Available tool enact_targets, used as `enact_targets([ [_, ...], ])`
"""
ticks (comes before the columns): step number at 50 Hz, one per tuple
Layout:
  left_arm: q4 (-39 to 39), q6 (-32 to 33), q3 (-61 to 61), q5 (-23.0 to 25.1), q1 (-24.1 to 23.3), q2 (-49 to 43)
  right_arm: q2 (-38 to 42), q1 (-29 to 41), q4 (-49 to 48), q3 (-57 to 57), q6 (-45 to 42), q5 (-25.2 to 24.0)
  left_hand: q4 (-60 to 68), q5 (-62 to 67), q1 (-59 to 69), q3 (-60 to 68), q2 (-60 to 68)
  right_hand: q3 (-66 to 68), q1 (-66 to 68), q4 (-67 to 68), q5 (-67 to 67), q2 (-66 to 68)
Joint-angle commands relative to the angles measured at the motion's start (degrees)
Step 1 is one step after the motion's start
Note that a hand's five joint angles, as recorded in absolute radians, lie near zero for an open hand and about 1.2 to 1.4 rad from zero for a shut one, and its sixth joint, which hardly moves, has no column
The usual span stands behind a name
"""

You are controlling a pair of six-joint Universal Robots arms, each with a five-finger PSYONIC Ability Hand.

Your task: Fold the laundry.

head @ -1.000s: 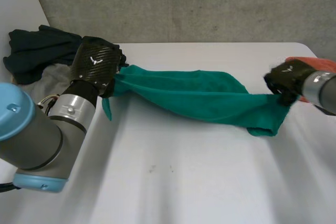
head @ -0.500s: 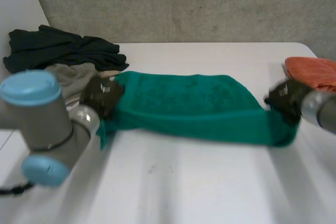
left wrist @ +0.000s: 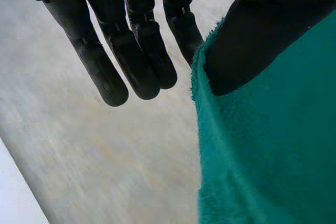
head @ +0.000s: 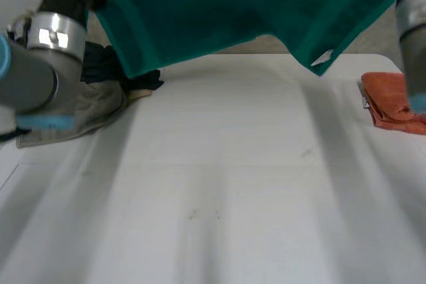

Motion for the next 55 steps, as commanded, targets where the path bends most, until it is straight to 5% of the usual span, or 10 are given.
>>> enact_targets([
  [1, -2.4, 0.6, -15.9, 0.8, -0.6, 3.0, -1.0, -0.7, 7.4, 15.9, -0.3, -2.8, 11.1, 14.0, 13.9, 11.5, 11.3, 12.2, 23.1, 11.9, 12.9, 12.5],
  [11, -4.6, 2.9, -27.9, 1.4, -0.8, -1.5, -0.8, -1.3, 16.6, 31.6, -0.3, -8.5, 11.1, 14.0, 13.9, 11.5, 11.3, 12.2, 23.1, 11.9, 12.9, 12.5],
  [19, -6.3, 8.4, -28.7, 1.4, 0.2, -6.1, -0.7, -4.7, 16.6, 32.4, 0.2, -10.0, 11.1, 14.0, 13.9, 11.5, 11.3, 12.2, 23.1, 11.9, 12.9, 12.5],
  [22, -7.2, 8.7, -29.0, 1.4, 1.2, -6.3, -0.5, -6.1, 16.5, 31.9, 0.3, -10.1, 1.5, 4.5, 4.4, 2.0, 1.7, 12.2, 23.1, 11.9, 12.9, 12.5],
  [26, -7.7, 8.5, -29.0, 1.4, 2.3, -6.4, -0.2, -7.5, 16.2, 31.6, 0.3, -10.2, -29.2, -26.2, -26.3, -28.7, -29.0, 12.2, 23.1, 11.9, 12.9, 12.5],
  [33, -9.2, 8.0, -29.6, 0.9, 2.5, -6.4, 0.5, -7.9, 16.2, 30.9, 2.8, -10.2, -36.2, -33.2, -33.3, -35.7, -36.0, 12.2, 23.1, 11.9, 12.9, 12.5],
  [45, -11.7, 8.1, -29.7, -2.7, 3.2, -6.1, 0.4, -9.1, 16.4, 29.8, 5.6, -9.9, -33.0, -30.0, -30.1, -32.5, -32.8, 12.2, 23.1, 11.9, 12.9, 12.5],
  [47, -12.2, 8.1, -29.7, -3.8, 3.1, -5.9, 0.4, -9.0, 16.5, 29.8, 5.5, -9.9, -25.3, -22.3, -22.4, -24.8, -25.1, 12.2, 23.1, 11.9, 12.9, 12.5],
  [51, -13.6, 8.4, -29.7, -4.9, 3.1, -4.4, 0.4, -8.9, 16.9, 30.1, 4.9, -9.7, 11.0, 14.0, 13.9, 11.5, 11.2, 12.2, 23.1, 11.9, 12.9, 12.5],
  [55, -18.8, 8.8, -30.2, -5.1, 3.0, 0.9, -0.4, -9.2, 19.5, 30.0, 4.1, -9.8, 11.1, 14.0, 13.9, 11.5, 11.3, 12.2, 23.1, 11.9, 12.9, 12.5],
])
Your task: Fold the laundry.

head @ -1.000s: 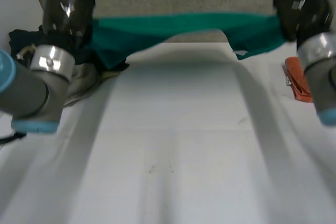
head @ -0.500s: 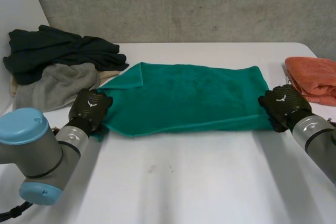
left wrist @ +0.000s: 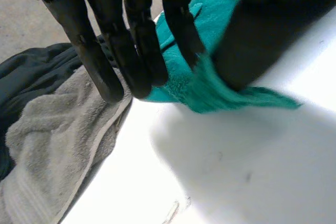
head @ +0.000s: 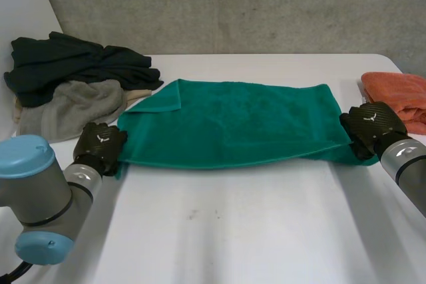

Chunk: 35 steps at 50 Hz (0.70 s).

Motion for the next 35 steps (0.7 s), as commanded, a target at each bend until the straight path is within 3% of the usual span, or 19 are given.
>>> enact_targets([
  [1, -7.7, 0.6, -0.6, -1.8, -0.3, 7.7, -1.3, -0.1, 4.1, 0.0, -2.0, -0.1, 42.6, 42.6, 41.4, 42.0, 41.9, 12.2, 23.1, 11.9, 12.8, 12.5],
  [6, -14.5, 0.8, -2.4, -1.7, -0.4, 17.6, -8.0, -1.8, 14.5, -1.2, -6.7, -0.5, 42.6, 42.6, 41.4, 42.0, 41.9, 12.2, 23.1, 11.9, 12.8, 12.5],
  [10, -22.4, 1.9, -4.7, -1.3, -0.5, 26.4, -14.7, -6.6, 25.9, -1.2, -17.3, -0.7, 42.6, 42.6, 41.4, 42.0, 41.9, 12.2, 23.1, 11.9, 12.8, 12.5],
  [15, -36.7, 9.5, -9.4, -1.2, -0.8, 35.6, -21.3, -10.8, 37.1, 1.7, -29.9, -0.8, 42.6, 42.6, 41.4, 42.0, 41.9, 12.2, 23.1, 11.9, 12.8, 12.5],
  [19, -43.7, 15.2, -12.2, -1.1, -1.2, 37.6, -23.5, -14.2, 43.1, 4.3, -36.8, -1.2, 42.6, 42.6, 41.4, 42.0, 41.9, 12.2, 23.1, 11.9, 12.8, 12.5],
  [23, -40.5, 16.1, -11.0, -1.1, -2.4, 35.9, -23.3, -14.1, 41.6, 5.0, -36.3, -4.3, 42.6, 42.6, 41.4, 42.0, 41.9, 12.2, 23.1, 11.9, 12.8, 12.5],
  [28, -30.9, 16.5, -5.4, -1.3, -2.8, 25.0, -18.6, -11.7, 34.5, 3.9, -31.2, -5.2, 42.6, 42.6, 41.4, 42.0, 41.9, 12.2, 23.1, 11.9, 12.8, 12.5],
  [32, -25.0, 16.4, 1.5, -1.6, -3.4, 15.3, -9.4, -6.5, 28.3, -0.7, -27.7, -2.8, 42.6, 42.6, 41.4, 42.0, 41.9, 12.2, 23.1, 11.9, 12.8, 12.5],
  [35, -22.5, 16.4, 8.1, -1.5, -5.1, 8.2, -3.8, -1.5, 26.3, -7.0, -26.0, 2.7, 42.6, 42.6, 41.4, 42.0, 41.9, 12.2, 23.1, 11.9, 12.8, 12.5],
])
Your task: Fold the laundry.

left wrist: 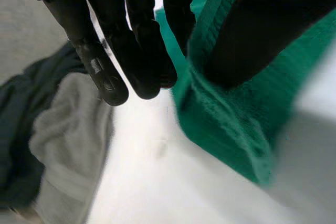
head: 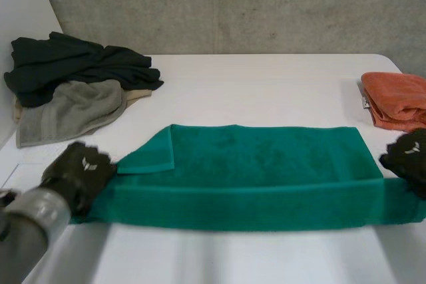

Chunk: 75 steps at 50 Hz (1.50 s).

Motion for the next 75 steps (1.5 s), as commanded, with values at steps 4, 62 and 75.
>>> enact_targets([
  [4, 11.5, 0.1, 22.4, -0.4, -3.0, -23.7, 19.6, 13.0, -9.0, -20.5, 7.0, 14.9, 11.3, 13.8, 13.5, 11.6, 11.4, 12.2, 23.1, 11.9, 12.8, 12.5],
  [62, -5.5, -5.9, -7.0, -0.3, -2.1, 4.6, 0.5, -2.0, 10.6, 0.2, -2.4, 1.3, 11.3, 13.8, 13.5, 11.6, 11.4, 12.2, 23.1, 11.9, 12.8, 12.5],
  [75, 2.6, -5.4, 5.0, -0.4, -2.5, -7.5, 8.7, 0.9, -4.3, -3.2, 2.4, 1.0, 11.3, 13.8, 13.5, 11.6, 11.4, 12.2, 23.1, 11.9, 12.8, 12.5],
])
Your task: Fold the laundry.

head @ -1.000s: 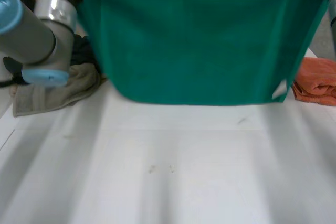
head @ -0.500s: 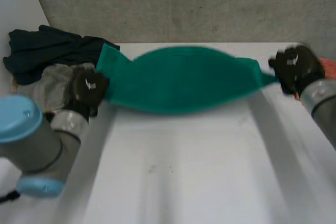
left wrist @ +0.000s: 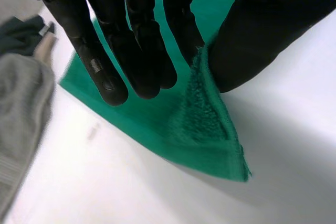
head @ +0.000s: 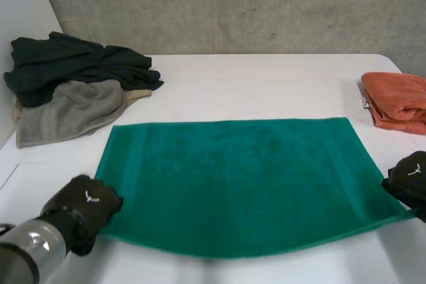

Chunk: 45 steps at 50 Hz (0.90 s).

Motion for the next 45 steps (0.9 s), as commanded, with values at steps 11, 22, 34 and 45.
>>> enact_targets([
  [11, 26.0, 0.3, 30.6, -5.7, -1.0, -36.1, 28.9, 17.4, -32.5, -24.8, 14.5, 12.1, 11.1, 13.8, 13.5, 11.5, 11.3, 12.1, 22.8, 11.6, 12.7, 12.5],
  [22, 33.0, 0.4, 50.8, -6.6, -1.8, -50.8, 47.9, 20.2, -45.8, -44.8, 14.7, 13.7, 7.8, 10.5, 10.2, 8.2, 8.0, 12.1, 22.8, 11.6, 12.7, 12.5],
  [34, 41.1, 1.8, 47.9, -7.2, -4.0, -50.0, 45.3, 22.4, -48.6, -42.4, 25.4, 18.5, -58.9, -56.2, -56.5, -58.5, -58.7, -57.9, -47.2, -58.4, -57.3, -57.5],
  [45, 41.4, -0.4, 28.8, -6.8, -4.3, -37.2, 23.5, 14.0, -37.5, -21.5, 41.4, 2.7, -58.9, -56.2, -56.5, -58.5, -58.7, -57.9, -47.2, -58.4, -57.3, -57.5],
])
